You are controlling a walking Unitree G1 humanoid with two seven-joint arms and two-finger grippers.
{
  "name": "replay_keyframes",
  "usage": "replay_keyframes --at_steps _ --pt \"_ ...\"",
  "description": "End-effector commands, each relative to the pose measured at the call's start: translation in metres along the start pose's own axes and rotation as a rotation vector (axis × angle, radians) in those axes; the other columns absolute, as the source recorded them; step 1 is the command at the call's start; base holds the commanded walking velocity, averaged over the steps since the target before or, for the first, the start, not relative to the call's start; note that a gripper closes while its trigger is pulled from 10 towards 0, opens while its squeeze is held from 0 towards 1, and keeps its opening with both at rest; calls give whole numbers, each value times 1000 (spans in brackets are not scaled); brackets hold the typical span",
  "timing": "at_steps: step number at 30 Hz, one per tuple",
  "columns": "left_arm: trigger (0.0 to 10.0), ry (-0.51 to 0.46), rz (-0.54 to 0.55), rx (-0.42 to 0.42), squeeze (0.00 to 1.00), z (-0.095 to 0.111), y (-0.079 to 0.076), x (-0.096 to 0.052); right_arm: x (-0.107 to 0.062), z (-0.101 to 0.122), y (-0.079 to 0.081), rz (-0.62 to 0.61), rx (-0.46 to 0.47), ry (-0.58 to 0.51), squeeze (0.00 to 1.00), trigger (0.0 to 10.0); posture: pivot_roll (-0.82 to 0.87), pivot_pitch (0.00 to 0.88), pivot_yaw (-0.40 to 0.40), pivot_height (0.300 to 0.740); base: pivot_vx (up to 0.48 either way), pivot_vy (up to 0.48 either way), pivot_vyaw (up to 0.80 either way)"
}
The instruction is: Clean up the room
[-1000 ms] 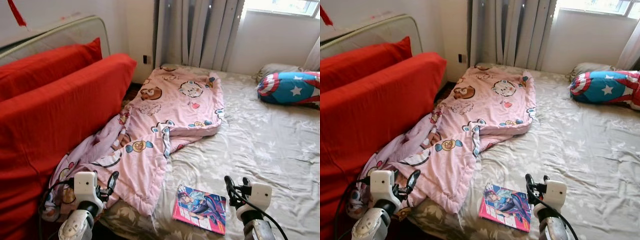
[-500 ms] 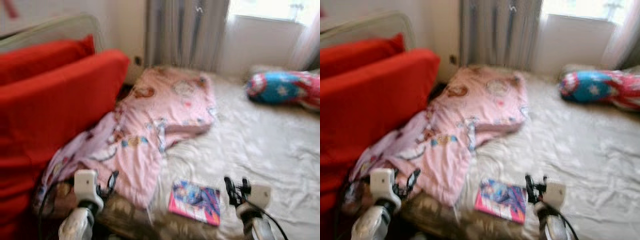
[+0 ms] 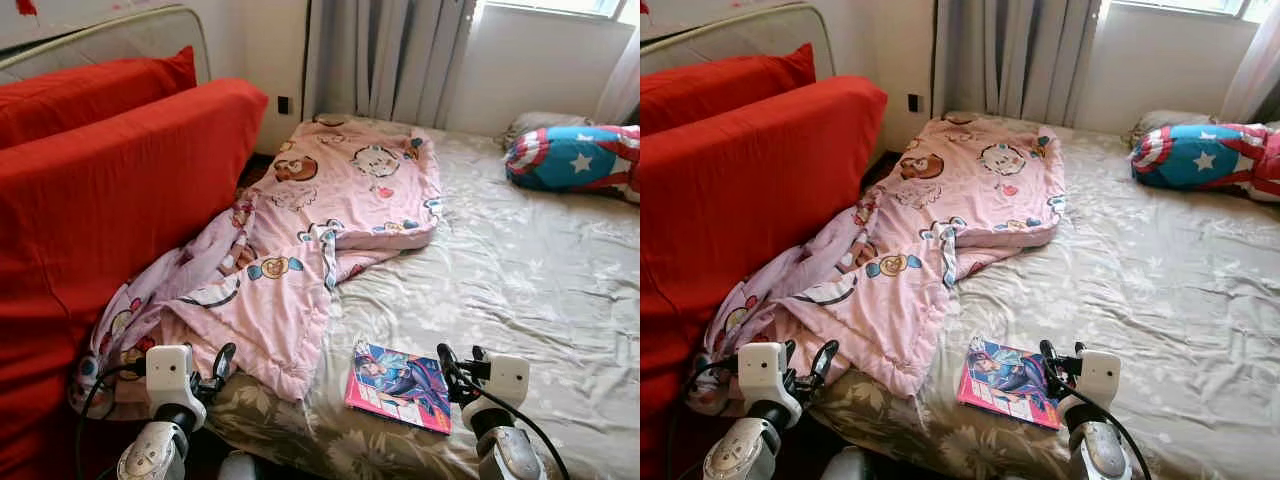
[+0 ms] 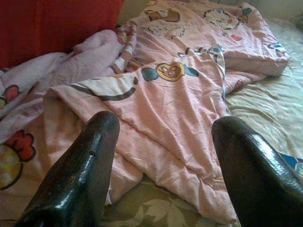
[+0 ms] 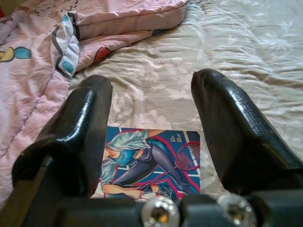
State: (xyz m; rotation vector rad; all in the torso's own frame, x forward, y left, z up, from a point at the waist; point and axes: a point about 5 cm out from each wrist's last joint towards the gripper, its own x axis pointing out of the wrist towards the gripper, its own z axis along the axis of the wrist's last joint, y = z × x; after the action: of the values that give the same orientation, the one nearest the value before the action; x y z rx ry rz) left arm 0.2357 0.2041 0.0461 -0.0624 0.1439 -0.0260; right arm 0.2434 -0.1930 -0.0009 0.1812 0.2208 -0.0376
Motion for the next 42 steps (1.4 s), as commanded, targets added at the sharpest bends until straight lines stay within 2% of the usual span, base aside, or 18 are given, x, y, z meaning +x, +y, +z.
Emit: replay_keyframes --at_steps 1,5,8,21,30,42 --pt "10000 -3 3 -2 0 3 1 3 2 -1 0 -6 -3 13 0 10000 62 0 -58 646 0 0 0" --pt "10000 -6 7 1 0 4 2 4 4 0 0 -7 -3 13 0 10000 61 0 -57 631 0 0 0" --pt "10000 -14 9 2 0 7 3 5 5 5 -1 -9 7 -19 0 10000 69 0 -55 631 0 0 0" --pt "10000 -20 18 10 0 13 6 12 13 8 4 -8 26 -22 0 10000 71 0 -49 631 0 0 0" --pt "10000 -30 33 9 0 15 8 11 12 1 6 -5 12 17 0 10000 77 0 -49 626 0 0 0" --pt "10000 -57 39 20 0 22 9 12 11 1 8 -9 38 -1 0 10000 79 0 -46 621 0 0 0"
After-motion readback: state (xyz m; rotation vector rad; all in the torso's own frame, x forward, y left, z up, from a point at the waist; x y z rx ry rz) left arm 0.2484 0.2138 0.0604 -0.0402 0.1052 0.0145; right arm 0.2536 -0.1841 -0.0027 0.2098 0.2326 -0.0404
